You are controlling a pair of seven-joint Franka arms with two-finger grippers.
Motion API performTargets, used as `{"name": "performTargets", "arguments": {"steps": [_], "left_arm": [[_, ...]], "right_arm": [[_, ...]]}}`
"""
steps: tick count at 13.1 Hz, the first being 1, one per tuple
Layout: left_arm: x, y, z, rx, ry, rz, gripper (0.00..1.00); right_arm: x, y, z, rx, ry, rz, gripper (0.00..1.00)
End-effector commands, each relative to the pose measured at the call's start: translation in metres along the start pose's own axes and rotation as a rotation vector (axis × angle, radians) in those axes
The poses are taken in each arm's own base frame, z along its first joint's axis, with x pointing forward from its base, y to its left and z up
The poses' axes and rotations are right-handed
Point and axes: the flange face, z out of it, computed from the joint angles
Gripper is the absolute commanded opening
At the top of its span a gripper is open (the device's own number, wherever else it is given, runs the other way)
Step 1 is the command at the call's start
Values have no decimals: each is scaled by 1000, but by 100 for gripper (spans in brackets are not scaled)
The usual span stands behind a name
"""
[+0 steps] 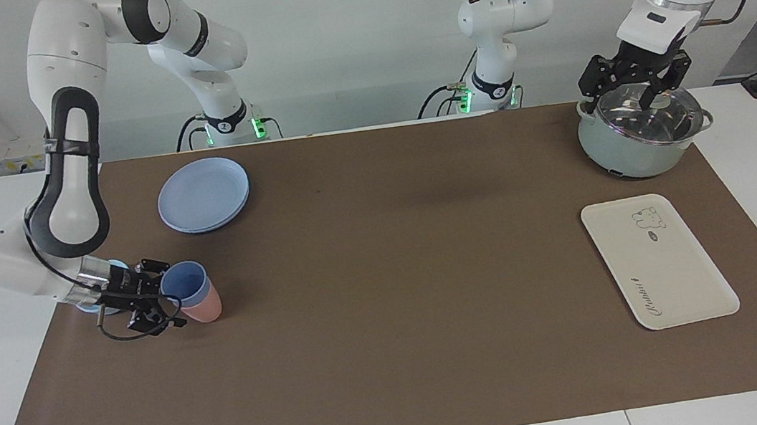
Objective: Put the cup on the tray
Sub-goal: 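Grasp the nested cups with the right gripper and lift them toward center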
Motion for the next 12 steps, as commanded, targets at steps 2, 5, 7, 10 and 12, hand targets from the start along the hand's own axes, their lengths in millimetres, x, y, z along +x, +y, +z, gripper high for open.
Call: {"name": "performTargets", "arguments": {"steps": [2,5,7,10,12], "left_arm": [[-9,-3,-1,16,-7,7,100],[-9,-3,-1,16,-5,7,100],[-9,-3,-1,16,-5,7,100],[-9,-3,-1,16,-5,7,100],[-9,-3,-1,16,-7,7,100]], "right_arm": [[-25,9,12,-3,-24,-14,86],[-95,4,25,-49,-38,-113,0],[-169,-1,49,-90,-42,-214,0],[-258,0,79,-117,-25,-131,0],[-307,3,97,-101,-10,-137,0]]}}
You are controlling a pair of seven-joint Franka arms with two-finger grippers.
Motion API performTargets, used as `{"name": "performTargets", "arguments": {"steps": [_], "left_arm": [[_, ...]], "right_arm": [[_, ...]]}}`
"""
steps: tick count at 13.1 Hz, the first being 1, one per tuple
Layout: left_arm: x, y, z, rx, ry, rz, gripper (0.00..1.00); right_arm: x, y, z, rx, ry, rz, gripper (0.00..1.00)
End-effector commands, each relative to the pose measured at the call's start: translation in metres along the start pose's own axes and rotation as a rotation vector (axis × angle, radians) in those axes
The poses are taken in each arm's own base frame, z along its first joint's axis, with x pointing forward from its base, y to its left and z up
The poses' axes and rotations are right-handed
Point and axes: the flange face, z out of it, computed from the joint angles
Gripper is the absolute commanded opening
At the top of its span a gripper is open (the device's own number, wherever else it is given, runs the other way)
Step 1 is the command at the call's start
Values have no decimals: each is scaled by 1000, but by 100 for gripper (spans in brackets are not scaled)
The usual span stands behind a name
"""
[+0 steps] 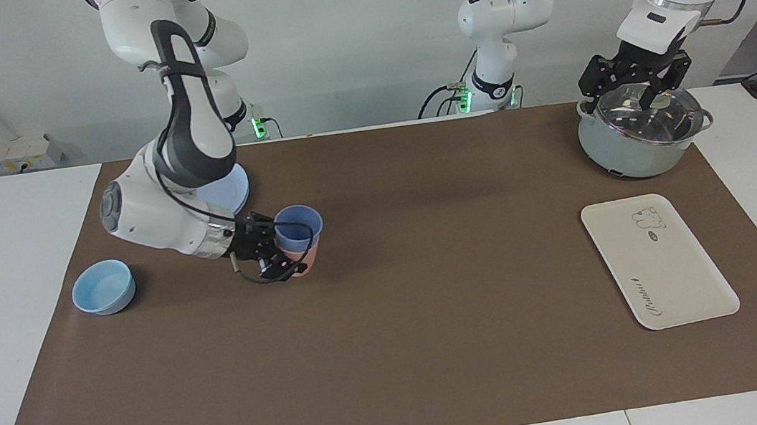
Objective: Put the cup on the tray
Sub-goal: 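Grasp the nested cups with the right gripper and lift them toward center, then grasp the inner blue cup with the left gripper while the right gripper holds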
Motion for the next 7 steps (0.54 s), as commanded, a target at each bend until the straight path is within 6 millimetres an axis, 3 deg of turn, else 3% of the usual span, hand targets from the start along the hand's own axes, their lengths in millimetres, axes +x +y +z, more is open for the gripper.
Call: {"name": "performTargets", "arguments": {"steps": [1,5,7], "left_arm": [[-9,-3,-1,16,-7,7,100],[-9,-3,-1,16,-5,7,100],[-9,-3,-1,16,-5,7,100]], "right_arm": [[-46,-2,16,50,2,38,0],[-124,-15,41,139,15,124,0],[-147,-17,48,165,10,155,0]]}}
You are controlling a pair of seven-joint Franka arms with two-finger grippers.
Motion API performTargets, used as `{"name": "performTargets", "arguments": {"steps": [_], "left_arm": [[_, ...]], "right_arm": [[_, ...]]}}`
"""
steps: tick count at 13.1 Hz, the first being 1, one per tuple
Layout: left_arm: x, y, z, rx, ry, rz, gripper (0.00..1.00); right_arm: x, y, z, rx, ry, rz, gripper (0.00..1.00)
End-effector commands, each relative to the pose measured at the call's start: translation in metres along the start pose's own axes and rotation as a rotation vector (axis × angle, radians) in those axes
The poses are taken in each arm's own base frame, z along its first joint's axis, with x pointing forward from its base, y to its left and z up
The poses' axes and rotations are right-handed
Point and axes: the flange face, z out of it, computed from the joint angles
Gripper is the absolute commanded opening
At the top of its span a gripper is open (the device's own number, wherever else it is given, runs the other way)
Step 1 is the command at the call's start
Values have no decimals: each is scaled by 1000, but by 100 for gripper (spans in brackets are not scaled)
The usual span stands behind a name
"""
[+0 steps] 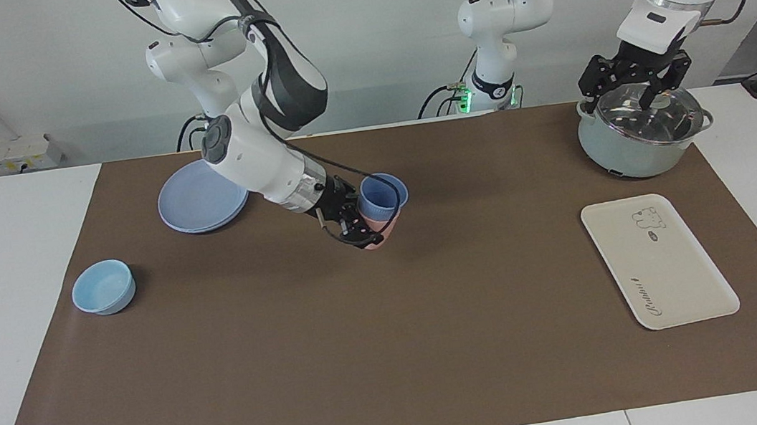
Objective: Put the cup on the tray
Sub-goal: 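Grasp the inner blue cup with the left gripper while the right gripper holds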
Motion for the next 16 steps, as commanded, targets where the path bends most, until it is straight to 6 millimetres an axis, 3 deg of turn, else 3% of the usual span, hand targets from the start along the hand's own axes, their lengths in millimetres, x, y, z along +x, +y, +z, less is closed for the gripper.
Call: {"name": "performTargets", "arguments": {"steps": [1,3,6,9,10,14,16], "left_arm": [[-8,-2,-2,17,6,9,100],[-6,14,-3,-2,9,16,100],[-1,66,0,-190,55,-189,100],[-14,163,35,-325,192,-400,99],[-18,185,48,-373,231,-486,97],[-11,234,69,-434,245,-577,80],[-2,236,75,-453,262,-612,75]], "right_arm": [[-24,-1,-4,38,-31,52,0],[-32,0,-4,41,-34,70,0],[-37,2,0,35,-36,67,0],[-37,2,1,34,-35,67,0],[-35,2,2,33,-31,65,0],[-35,2,1,34,-29,64,0],[-33,3,3,31,-23,60,0]]}}
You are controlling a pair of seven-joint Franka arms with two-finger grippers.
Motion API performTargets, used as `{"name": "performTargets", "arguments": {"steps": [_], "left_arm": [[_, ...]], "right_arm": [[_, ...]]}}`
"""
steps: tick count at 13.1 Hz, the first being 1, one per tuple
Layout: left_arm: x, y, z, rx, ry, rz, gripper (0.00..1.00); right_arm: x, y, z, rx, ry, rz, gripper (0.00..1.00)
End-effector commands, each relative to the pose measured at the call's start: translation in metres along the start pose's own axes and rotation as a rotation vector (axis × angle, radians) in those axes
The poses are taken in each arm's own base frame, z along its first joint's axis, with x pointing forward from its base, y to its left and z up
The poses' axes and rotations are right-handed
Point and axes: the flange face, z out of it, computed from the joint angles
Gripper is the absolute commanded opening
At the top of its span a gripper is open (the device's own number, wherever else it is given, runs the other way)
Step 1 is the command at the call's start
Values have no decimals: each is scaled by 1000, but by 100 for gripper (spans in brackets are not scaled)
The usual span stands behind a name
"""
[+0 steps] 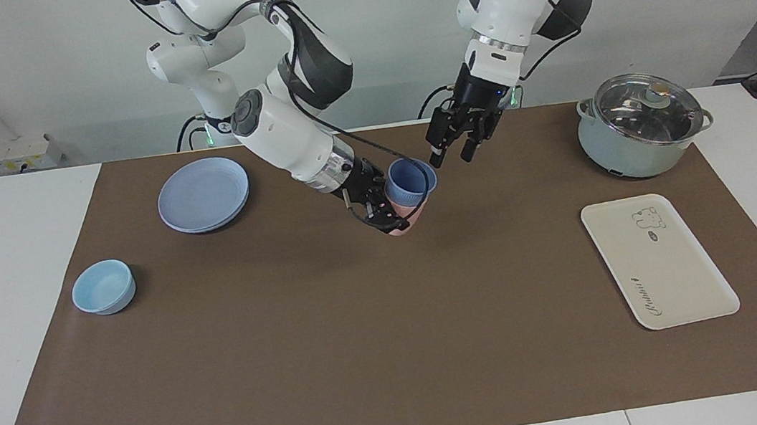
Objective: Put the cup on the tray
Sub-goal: 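Grasp the inner blue cup with the left gripper while the right gripper holds, then pull the blue cup toward the tray while the right gripper carries the pink cup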
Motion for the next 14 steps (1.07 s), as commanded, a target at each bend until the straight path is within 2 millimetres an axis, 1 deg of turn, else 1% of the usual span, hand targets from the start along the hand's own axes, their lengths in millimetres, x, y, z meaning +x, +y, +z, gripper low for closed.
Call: {"name": "performTargets", "arguments": {"steps": [1,2,3,4,5,6,7,8,9,10,12,13,14], "left_arm": [[-2,6,15,-44,14,-32,73],[-4,10,19,-51,17,-34,73],[-2,12,18,-57,22,-47,73],[0,12,27,-54,20,-54,70],[-4,15,28,-61,21,-47,64],[-4,16,29,-61,20,-54,44],[-5,17,29,-59,19,-54,11],[-4,18,28,-60,18,-54,0],[-5,21,30,-58,13,-58,0],[-11,25,30,-61,8,-55,0],[-9,29,24,-56,-1,-67,0],[-5,32,14,-46,-13,-67,0],[-2,35,-2,-30,-32,-61,0]], "right_arm": [[-1,0,-1,9,-11,18,0],[0,0,-1,9,-9,17,0],[0,0,-1,8,-9,16,0],[0,0,-1,8,-8,14,0],[1,1,-1,7,-7,14,0],[2,0,-1,7,-6,15,0],[2,0,-1,7,-6,15,0],[1,0,-1,8,-6,12,0],[2,0,-1,7,-6,13,0],[2,0,-1,7,-6,13,0],[2,0,-2,9,-6,13,0],[2,0,-2,9,-6,15,0],[3,-1,-2,9,-6,18,0]]}}
